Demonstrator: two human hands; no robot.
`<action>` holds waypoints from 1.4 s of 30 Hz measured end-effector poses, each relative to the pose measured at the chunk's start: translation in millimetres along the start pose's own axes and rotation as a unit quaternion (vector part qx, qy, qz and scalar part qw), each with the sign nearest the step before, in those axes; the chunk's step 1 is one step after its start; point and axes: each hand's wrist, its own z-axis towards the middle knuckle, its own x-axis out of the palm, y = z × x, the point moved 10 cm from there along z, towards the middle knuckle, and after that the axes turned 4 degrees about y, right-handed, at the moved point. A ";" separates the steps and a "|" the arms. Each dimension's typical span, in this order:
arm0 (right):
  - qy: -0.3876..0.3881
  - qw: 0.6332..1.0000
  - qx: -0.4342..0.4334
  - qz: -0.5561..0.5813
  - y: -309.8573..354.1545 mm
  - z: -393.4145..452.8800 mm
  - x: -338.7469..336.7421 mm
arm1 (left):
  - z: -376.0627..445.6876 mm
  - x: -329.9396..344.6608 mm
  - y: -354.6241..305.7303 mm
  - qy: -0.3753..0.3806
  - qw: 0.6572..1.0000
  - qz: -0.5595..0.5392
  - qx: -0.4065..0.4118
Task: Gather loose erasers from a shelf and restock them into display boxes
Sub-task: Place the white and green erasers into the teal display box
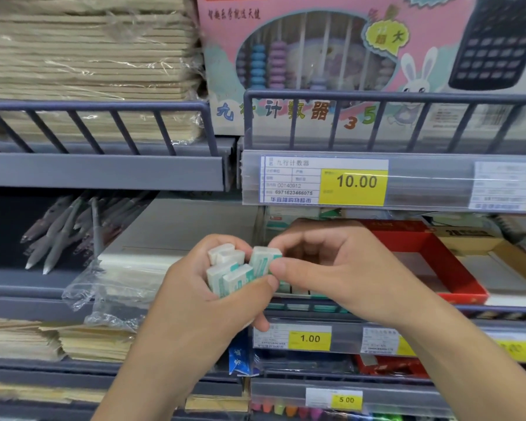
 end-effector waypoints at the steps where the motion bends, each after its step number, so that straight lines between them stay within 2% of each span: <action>1: -0.016 1.000 0.003 0.025 -2.6 -2.1 -2.6 | -1.1 1.5 -0.7 0.004 1.000 -0.006 0.000; 5: -0.069 0.996 0.020 0.054 -12.1 -12.3 -13.2 | -3.6 6.6 -2.8 0.000 1.000 -0.017 0.004; 9: -0.067 0.997 0.046 0.013 -20.4 -20.8 -16.9 | -2.6 4.2 -2.2 -0.022 1.000 -0.019 0.007; 12: -0.078 0.995 -0.017 -0.058 -8.6 -27.3 -21.0 | -1.2 5.7 -1.2 -0.019 1.000 -0.017 0.003; 16: -0.086 0.961 -0.114 -0.238 15.3 -35.4 -22.3 | 0.5 7.8 0.3 -0.016 1.000 -0.018 0.000; 22: -0.070 0.956 -0.128 -0.254 18.9 -37.5 -25.7 | 1.8 8.3 0.9 -0.013 0.999 -0.047 0.012; 26: -0.084 0.959 -0.070 -0.261 11.2 -36.5 -42.0 | 3.7 4.9 7.7 -0.014 0.997 -0.071 -0.001; 32: -0.136 0.928 0.063 -0.340 -14.1 -27.0 -86.3 | 4.5 5.8 15.8 0.004 0.997 -0.078 -0.024; 36: -0.131 0.887 0.146 -0.419 -31.9 -11.6 -98.4 | 5.5 6.0 16.2 0.011 0.997 -0.069 -0.027; 42: -0.089 0.833 0.174 -0.517 -43.5 13.8 -88.6 | 5.8 11.6 15.7 0.041 0.998 -0.040 -0.030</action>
